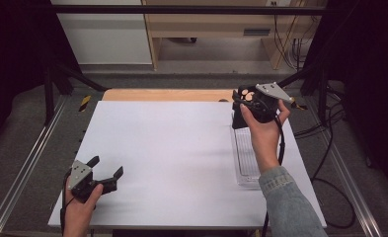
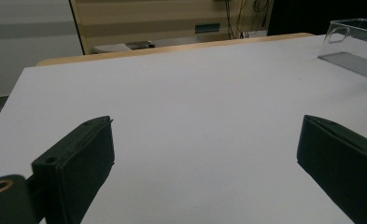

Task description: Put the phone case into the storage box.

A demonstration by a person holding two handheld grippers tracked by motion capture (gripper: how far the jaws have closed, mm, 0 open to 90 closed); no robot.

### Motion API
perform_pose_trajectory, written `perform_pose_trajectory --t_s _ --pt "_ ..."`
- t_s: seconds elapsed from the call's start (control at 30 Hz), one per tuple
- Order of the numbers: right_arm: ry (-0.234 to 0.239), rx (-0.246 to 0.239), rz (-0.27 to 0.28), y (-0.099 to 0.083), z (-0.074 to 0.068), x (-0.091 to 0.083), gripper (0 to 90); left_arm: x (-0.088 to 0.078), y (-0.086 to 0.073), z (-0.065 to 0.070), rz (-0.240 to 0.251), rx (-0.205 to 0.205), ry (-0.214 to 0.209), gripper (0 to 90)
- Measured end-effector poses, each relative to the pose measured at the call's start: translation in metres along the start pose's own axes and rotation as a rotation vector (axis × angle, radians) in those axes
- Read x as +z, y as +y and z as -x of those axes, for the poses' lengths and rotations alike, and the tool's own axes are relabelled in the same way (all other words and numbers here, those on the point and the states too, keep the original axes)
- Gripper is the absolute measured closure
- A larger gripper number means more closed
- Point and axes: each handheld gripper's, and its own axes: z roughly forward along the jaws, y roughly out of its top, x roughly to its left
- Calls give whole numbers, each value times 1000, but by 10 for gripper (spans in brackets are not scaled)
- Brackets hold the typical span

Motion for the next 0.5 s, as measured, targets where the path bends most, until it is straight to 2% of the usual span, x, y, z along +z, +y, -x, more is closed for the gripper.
perform_pose_trajectory --t_s 0.2,0.33,0.4,0.5 --pt "-26 -9 -7 -7 9 0 141 2 0 3 -6 13 -11 42" --pt "-35 -15 -19 -13 15 4 141 3 -1 5 -15 41 -2 42" --pt "-41 -15 -22 -15 18 5 141 3 -2 5 -19 42 -6 43" --pt "-54 -12 -24 -17 21 7 141 4 -1 6 -7 61 -8 44"
